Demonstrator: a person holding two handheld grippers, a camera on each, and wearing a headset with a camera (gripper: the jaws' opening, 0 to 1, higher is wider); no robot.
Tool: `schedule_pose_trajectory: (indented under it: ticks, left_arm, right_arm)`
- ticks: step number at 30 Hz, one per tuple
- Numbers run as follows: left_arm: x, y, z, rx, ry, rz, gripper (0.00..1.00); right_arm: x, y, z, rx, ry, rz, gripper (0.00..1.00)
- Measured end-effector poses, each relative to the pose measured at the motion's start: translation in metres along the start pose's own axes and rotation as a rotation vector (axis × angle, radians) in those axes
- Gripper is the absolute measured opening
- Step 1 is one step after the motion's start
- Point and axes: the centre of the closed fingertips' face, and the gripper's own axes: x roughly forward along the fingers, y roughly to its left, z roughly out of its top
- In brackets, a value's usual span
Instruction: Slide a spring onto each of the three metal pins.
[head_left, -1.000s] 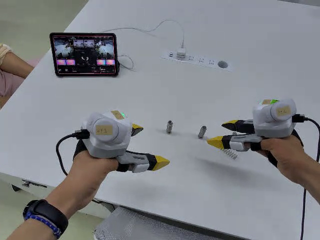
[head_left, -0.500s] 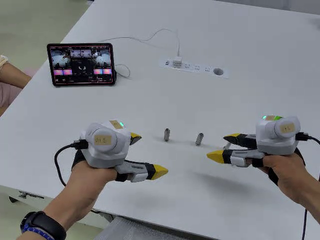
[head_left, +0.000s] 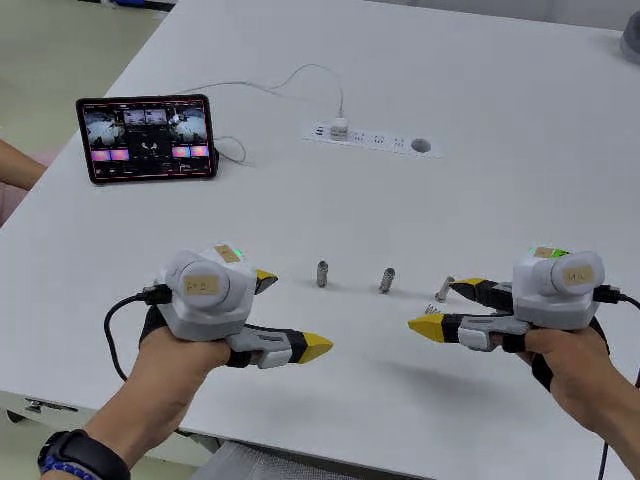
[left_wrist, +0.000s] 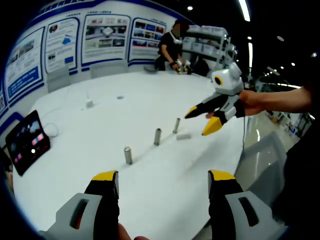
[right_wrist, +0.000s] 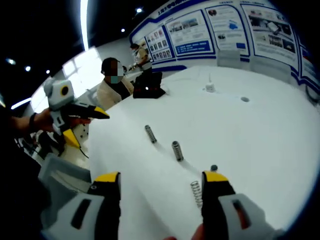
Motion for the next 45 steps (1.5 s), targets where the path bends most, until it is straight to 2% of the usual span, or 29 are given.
schedule_pose_trajectory:
  ticks: [6, 18, 33, 40, 45]
  left_arm:
    - [0.003, -0.002, 0.001, 0.001, 0.001, -0.004, 0.74]
    - [0.008, -0.006, 0.003, -0.001, 0.004, -0.008, 0.74]
    - [0.023, -0.012, 0.009, 0.013, 0.015, -0.025, 0.75]
    - [0.03, -0.019, 0.011, 0.025, 0.025, -0.043, 0.75]
    - [0.034, -0.023, 0.013, 0.032, 0.028, -0.054, 0.75]
  right_arm:
    - [-0.007, 0.007, -0.013, 0.021, 0.003, -0.011, 0.69]
    - [-0.023, 0.008, -0.031, 0.054, 0.002, -0.026, 0.73]
    - [-0.045, 0.001, -0.042, 0.093, -0.03, -0.075, 0.76]
    - [-0.054, -0.001, -0.045, 0.101, -0.028, -0.083, 0.78]
    - [-0.056, 0.002, -0.045, 0.095, -0.029, -0.076, 0.8]
